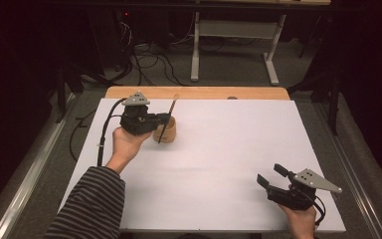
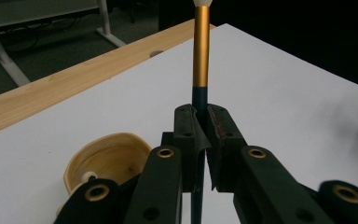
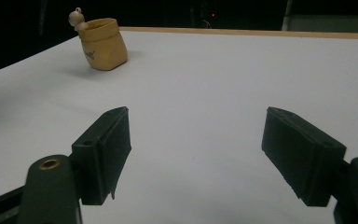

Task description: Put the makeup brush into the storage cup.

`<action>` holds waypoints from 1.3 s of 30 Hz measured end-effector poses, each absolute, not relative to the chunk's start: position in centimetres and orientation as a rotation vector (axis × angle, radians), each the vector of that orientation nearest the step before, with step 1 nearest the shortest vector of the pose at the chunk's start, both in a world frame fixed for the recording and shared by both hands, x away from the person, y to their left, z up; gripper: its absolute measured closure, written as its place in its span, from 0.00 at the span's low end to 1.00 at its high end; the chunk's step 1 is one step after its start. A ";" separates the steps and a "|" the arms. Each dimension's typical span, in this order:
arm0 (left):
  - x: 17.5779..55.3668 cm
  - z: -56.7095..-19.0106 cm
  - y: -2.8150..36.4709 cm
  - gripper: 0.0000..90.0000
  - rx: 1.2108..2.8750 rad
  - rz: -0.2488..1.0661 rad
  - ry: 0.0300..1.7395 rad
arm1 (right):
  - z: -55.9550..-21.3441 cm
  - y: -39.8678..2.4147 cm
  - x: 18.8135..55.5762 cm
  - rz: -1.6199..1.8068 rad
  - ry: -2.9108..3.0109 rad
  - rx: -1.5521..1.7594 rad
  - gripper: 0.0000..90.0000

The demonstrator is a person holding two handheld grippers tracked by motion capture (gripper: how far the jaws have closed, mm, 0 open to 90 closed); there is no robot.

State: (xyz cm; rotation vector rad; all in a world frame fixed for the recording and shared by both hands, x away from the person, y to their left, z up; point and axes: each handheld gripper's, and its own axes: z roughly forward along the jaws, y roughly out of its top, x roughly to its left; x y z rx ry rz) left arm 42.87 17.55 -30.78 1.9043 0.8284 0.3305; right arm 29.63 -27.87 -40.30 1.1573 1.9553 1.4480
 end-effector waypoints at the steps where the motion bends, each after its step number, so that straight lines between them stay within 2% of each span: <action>1: 42.9 -30.8 17.5 0.93 1.904 0.332 0.830 | -40.3 -27.9 29.6 1.446 1.957 1.156 0.28; 39: 46.5 -30.9 17.7 0.93 1.794 0.372 0.891 | -40.4 -27.9 29.8 1.451 1.958 1.149 0.28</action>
